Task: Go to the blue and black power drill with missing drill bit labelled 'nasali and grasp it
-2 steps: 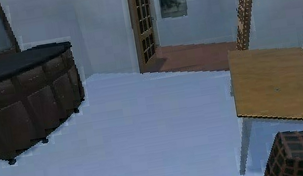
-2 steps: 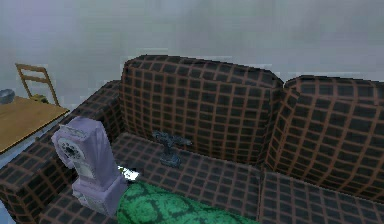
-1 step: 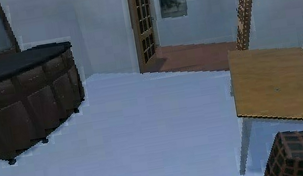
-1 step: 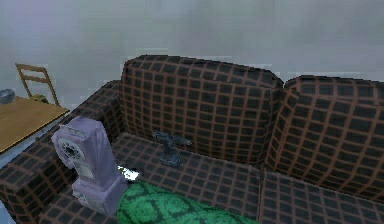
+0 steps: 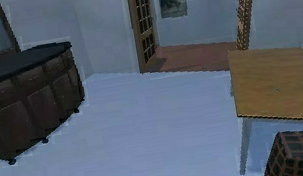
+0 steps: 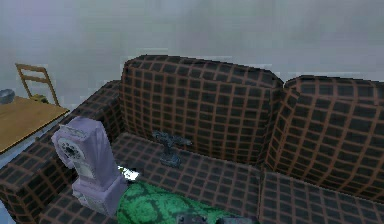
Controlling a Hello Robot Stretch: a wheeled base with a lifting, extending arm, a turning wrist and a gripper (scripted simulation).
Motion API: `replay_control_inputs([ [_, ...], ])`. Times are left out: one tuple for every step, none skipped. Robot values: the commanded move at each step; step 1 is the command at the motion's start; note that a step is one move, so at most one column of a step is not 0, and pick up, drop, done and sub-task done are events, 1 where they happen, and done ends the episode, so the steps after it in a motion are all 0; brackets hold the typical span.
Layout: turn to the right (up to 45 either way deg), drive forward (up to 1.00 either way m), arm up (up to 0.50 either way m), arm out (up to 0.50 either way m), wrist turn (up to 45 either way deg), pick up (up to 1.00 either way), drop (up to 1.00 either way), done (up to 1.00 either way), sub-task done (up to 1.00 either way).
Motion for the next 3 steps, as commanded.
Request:
replay_control_inputs([
  [0.0, 0.00, 0.00, 0.48, 0.0, 0.00, 0.00, 0.00, 0.00],
  [0.0, 0.00, 0.00, 0.00, 45.0, 0.00, 0.00, 0.00, 0.00],
  [0.0, 0.00, 0.00, 0.00, 45.0, 0.00, 0.00, 0.00, 0.00],
])
